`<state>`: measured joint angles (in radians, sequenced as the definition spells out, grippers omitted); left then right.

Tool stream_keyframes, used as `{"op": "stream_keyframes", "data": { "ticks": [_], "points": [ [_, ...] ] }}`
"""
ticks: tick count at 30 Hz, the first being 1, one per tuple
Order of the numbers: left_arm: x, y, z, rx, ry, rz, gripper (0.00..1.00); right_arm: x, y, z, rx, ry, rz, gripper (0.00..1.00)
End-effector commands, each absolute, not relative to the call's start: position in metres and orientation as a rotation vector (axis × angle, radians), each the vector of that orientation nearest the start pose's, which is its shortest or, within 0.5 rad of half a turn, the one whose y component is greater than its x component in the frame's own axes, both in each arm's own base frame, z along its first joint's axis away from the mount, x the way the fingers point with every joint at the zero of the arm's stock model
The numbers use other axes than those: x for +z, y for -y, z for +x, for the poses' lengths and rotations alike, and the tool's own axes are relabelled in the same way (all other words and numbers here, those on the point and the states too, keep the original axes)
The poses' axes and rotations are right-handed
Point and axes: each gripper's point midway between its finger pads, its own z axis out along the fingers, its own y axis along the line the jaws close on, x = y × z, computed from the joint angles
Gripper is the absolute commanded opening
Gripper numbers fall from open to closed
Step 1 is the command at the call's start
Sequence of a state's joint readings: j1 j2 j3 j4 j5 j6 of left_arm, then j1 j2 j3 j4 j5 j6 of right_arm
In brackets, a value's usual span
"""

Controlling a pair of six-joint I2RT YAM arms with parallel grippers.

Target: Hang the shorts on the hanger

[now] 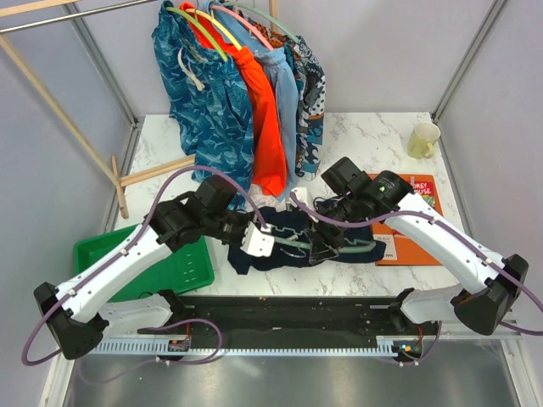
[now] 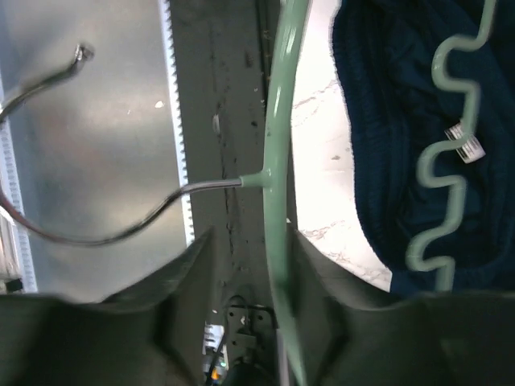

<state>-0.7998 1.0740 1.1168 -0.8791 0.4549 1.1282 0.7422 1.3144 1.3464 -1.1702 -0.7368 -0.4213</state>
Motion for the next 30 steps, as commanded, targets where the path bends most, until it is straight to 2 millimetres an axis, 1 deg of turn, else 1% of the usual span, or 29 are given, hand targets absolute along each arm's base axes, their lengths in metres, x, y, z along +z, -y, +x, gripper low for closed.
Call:
{"op": "stream_keyframes", "data": {
  "ticks": [1,2,3,4,5,6,7,8,9,10,11,12,14,17,18,20,22,23,25,27,29,30],
  "points": [
    [0.244,0.249,0.187,-0.416,-1.302,1.825,0.02,0.235,-0.25,0.137,0.98,-2.124,-1.553,0.56],
    [0.244,0.25,0.182,-0.456,-1.311,1.818,0.02,0.239,-0.246,0.143,0.969,-2.122,-1.524,0.62],
    [0.243,0.25,0.178,-0.493,-1.346,1.796,0.02,0.246,-0.246,0.148,0.954,-2.074,-1.526,0.73],
    [0.242,0.251,0.174,-0.518,-1.362,1.79,0.02,0.258,-0.243,0.148,0.933,-1.993,-1.524,0.98],
    [0.242,0.251,0.171,-0.564,-1.384,1.768,0.02,0.267,-0.24,0.153,0.894,-1.915,-1.525,0.98],
    [0.244,0.251,0.169,-0.592,-1.394,1.751,0.02,0.287,-0.239,0.156,0.841,-1.774,-1.482,0.98],
    [0.248,0.252,0.169,-0.622,-1.407,1.729,0.02,0.297,-0.238,0.16,0.807,-1.714,-1.438,0.98],
    [0.253,0.252,0.166,-0.694,-1.433,1.686,0.02,0.306,-0.234,0.166,0.742,-1.666,-1.402,0.98],
    [0.256,0.252,0.165,-0.727,-1.446,1.664,0.02,0.323,-0.23,0.167,0.695,-1.556,-1.36,0.98],
    [0.261,0.252,0.164,-0.761,-1.459,1.642,0.02,0.329,-0.227,0.17,0.663,-1.517,-1.332,0.98],
    [0.264,0.253,0.159,-0.835,-1.483,1.613,0.02,0.333,-0.224,0.173,0.628,-1.488,-1.319,0.98],
    [0.266,0.254,0.156,-0.876,-1.492,1.603,0.02,0.338,-0.222,0.173,0.585,-1.424,-1.347,0.98],
    [0.266,0.258,0.144,-0.984,-1.525,1.599,0.02,0.338,-0.222,0.173,0.565,-1.406,-1.393,0.98],
    [0.269,0.262,0.138,-1.067,-1.551,1.586,0.02,0.334,-0.228,0.19,0.542,-1.514,-1.448,0.98],
    [0.27,0.263,0.138,-1.078,-1.55,1.584,0.02,0.326,-0.231,0.196,0.545,-1.589,-1.493,0.98],
    [0.273,0.264,0.138,-1.093,-1.556,1.576,0.02,0.322,-0.234,0.199,0.554,-1.618,-1.523,0.98],
    [0.277,0.264,0.139,-1.11,-1.562,1.562,0.02,0.328,-0.24,0.196,0.599,-1.593,-1.526,0.98],
    [0.275,0.264,0.139,-1.129,-1.586,1.557,0.02,0.33,-0.24,0.193,0.595,-1.548,-1.559,0.98],
    [0.28,0.266,0.139,-1.15,-1.58,1.554,0.02,0.333,-0.24,0.185,0.61,-1.484,-1.59,0.98],
    [0.279,0.268,0.14,-1.159,-1.589,1.553,0.02,0.331,-0.241,0.185,0.609,-1.469,-1.603,0.98],
    [0.277,0.269,0.142,-1.165,-1.601,1.552,0.02,0.327,-0.242,0.181,0.632,-1.469,-1.637,0.98],
    [0.272,0.268,0.142,-1.171,-1.625,1.556,0.02,0.323,-0.244,0.181,0.642,-1.473,-1.654,0.98]
  ]
}}
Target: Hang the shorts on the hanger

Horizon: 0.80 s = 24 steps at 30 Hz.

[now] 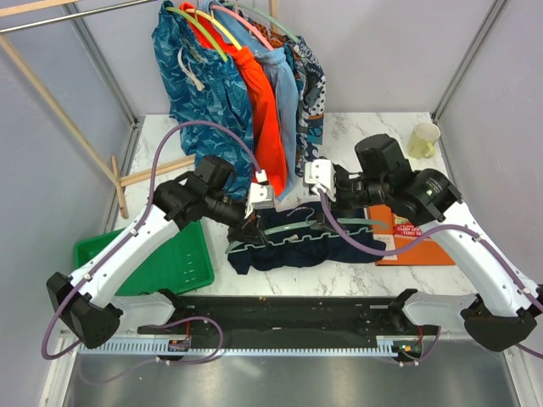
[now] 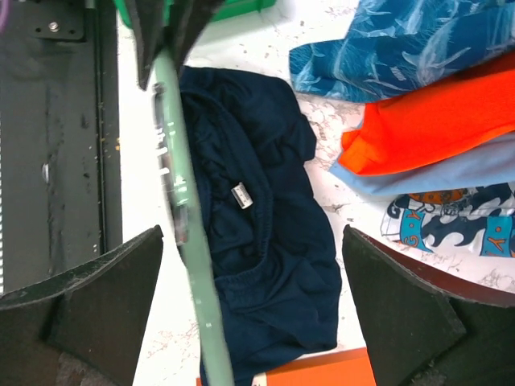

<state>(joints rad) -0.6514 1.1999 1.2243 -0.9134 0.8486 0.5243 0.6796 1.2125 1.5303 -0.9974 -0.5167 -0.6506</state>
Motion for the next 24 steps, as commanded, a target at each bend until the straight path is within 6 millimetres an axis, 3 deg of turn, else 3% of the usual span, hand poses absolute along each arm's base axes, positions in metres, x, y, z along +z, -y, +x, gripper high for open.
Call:
{"op": "stream_keyframes", "data": {
  "ticks": [1,7,13,19,21,22,24],
  "points": [
    [0.269,0.267,0.143,-1.17,-1.635,1.559,0.02,0.322,-0.244,0.178,0.656,-1.473,-1.667,0.98],
    [0.265,0.261,0.151,-1.232,-1.656,1.513,0.02,0.311,-0.236,0.171,0.66,-1.526,-1.688,0.98],
    [0.275,0.266,0.148,-1.268,-1.596,1.516,0.02,0.3,-0.253,0.177,0.749,-1.556,-1.682,0.93],
    [0.275,0.265,0.151,-1.24,-1.618,1.487,0.02,0.296,-0.273,0.184,0.848,-1.576,-1.69,0.51],
    [0.275,0.265,0.154,-1.228,-1.627,1.472,0.03,0.299,-0.277,0.186,0.869,-1.576,-1.683,0.25],
    [0.275,0.264,0.153,-1.234,-1.645,1.457,0.13,0.3,-0.277,0.186,0.869,-1.581,-1.682,0.0],
    [0.277,0.26,0.157,-1.234,-1.671,1.412,0.33,0.302,-0.275,0.186,0.851,-1.579,-1.684,0.0]
  ]
}}
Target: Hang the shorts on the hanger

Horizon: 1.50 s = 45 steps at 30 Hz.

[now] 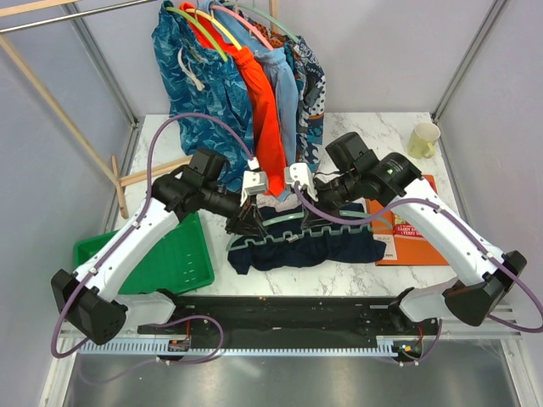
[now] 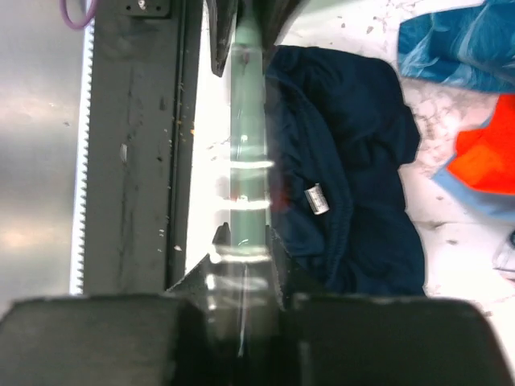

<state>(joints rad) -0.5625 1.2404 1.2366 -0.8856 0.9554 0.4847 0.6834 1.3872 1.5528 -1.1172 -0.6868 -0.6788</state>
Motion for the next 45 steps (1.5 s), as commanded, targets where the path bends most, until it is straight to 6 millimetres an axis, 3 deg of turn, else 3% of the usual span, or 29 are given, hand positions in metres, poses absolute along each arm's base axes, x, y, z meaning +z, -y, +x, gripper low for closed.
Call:
{"op": "stream_keyframes", "data": {
  "ticks": [1,3,4,8,9,10,13,17,18,20,21,23,29,31,34,38,41,42,44,45],
  "points": [
    [0.279,0.257,0.159,-1.235,-1.683,1.388,0.52,0.302,-0.271,0.186,0.827,-1.583,-1.682,0.0],
    [0.287,0.244,0.175,-1.218,-1.727,1.247,0.76,0.3,-0.265,0.185,0.8,-1.59,-1.682,0.0],
    [0.289,0.239,0.183,-1.196,-1.753,1.18,0.99,0.298,-0.261,0.183,0.778,-1.595,-1.681,0.0],
    [0.3,0.2,0.237,-0.988,-1.92,0.748,0.99,0.29,-0.246,0.18,0.714,-1.624,-1.673,0.0],
    [0.299,0.179,0.253,-0.866,-1.978,0.575,0.99,0.289,-0.243,0.179,0.7,-1.625,-1.678,0.0],
    [0.301,0.171,0.255,-0.836,-1.972,0.554,0.99,0.287,-0.239,0.175,0.687,-1.621,-1.68,0.0],
    [0.279,0.161,0.242,-0.8,-1.992,0.607,1.0,0.277,-0.226,0.174,0.614,-1.625,-1.715,0.0],
    [0.25,0.167,0.208,-0.828,-1.961,0.939,1.0,0.264,-0.213,0.17,0.564,-1.654,-1.766,0.0],
    [0.241,0.163,0.212,-0.745,-1.969,0.981,1.0,0.261,-0.208,0.165,0.568,-1.667,-1.784,0.0],
    [0.217,0.169,0.203,-0.689,-1.993,1.085,0.93,0.255,-0.203,0.162,0.554,-1.671,-1.812,0.0],
    [0.205,0.166,0.206,-0.608,-2.01,1.123,0.82,0.251,-0.2,0.164,0.528,-1.681,-1.814,0.0],
    [0.179,0.171,0.202,-0.558,-2.053,1.178,0.71,0.241,-0.196,0.163,0.512,-1.692,-1.829,0.0],
    [0.134,0.192,0.182,-0.547,-2.123,1.355,0.71,0.226,-0.198,0.171,0.483,-1.692,-1.814,0.0],
    [0.12,0.193,0.184,-0.5,-2.135,1.382,0.71,0.22,-0.202,0.174,0.491,-1.692,-1.808,0.0],
    [0.112,0.196,0.197,-0.448,-2.139,1.367,0.72,0.215,-0.207,0.174,0.528,-1.702,-1.799,0.0],
    [0.105,0.205,0.196,-0.497,-2.165,1.375,0.7,0.213,-0.214,0.176,0.552,-1.686,-1.794,0.0],
    [0.094,0.205,0.191,-0.511,-2.193,1.398,0.55,0.212,-0.219,0.182,0.547,-1.663,-1.797,0.0],
    [0.094,0.207,0.19,-0.525,-2.18,1.414,0.4,0.211,-0.221,0.182,0.556,-1.651,-1.798,0.0],
    [0.096,0.209,0.184,-0.567,-2.149,1.441,0.26,0.208,-0.223,0.184,0.558,-1.643,-1.795,0.0],
    [0.097,0.211,0.182,-0.585,-2.142,1.446,0.12,0.204,-0.225,0.184,0.564,-1.634,-1.794,0.0]
  ]
}}
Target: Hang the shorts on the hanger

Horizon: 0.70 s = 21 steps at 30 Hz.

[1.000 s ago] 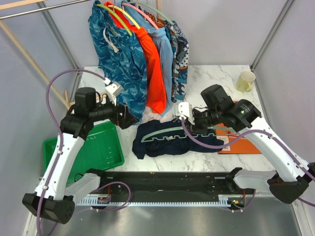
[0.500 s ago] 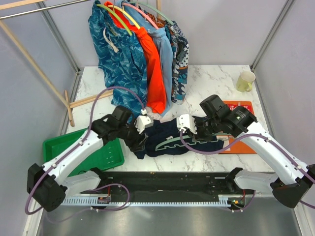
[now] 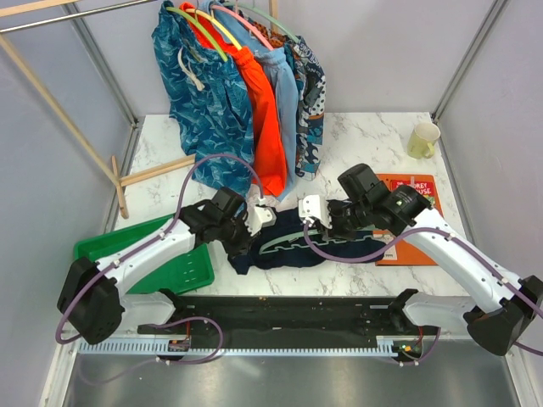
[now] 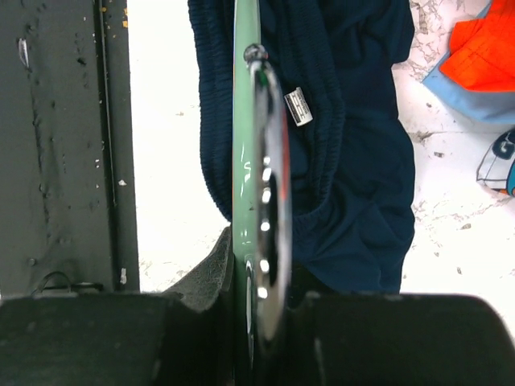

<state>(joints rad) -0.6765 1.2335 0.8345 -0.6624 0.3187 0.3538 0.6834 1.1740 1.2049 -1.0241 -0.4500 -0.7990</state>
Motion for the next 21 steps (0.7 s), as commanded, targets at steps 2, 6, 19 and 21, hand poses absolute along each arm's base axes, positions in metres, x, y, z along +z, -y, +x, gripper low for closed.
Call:
{"op": "stream_keyframes", "data": {
  "ticks": [2,6,19,21],
  "points": [
    [0.105,0.213,0.181,-0.607,-2.119,1.449,0.02,0.199,-0.226,0.184,0.57,-1.613,-1.81,0.0],
    [0.124,0.22,0.178,-0.656,-2.067,1.455,0.02,0.19,-0.231,0.186,0.583,-1.586,-1.815,0.0],
    [0.204,0.253,0.189,-0.786,-1.945,1.418,0.02,0.203,-0.259,0.202,0.613,-1.428,-1.75,0.0],
    [0.217,0.26,0.192,-0.804,-1.925,1.409,0.02,0.202,-0.262,0.203,0.623,-1.411,-1.74,0.0]
  ]
}}
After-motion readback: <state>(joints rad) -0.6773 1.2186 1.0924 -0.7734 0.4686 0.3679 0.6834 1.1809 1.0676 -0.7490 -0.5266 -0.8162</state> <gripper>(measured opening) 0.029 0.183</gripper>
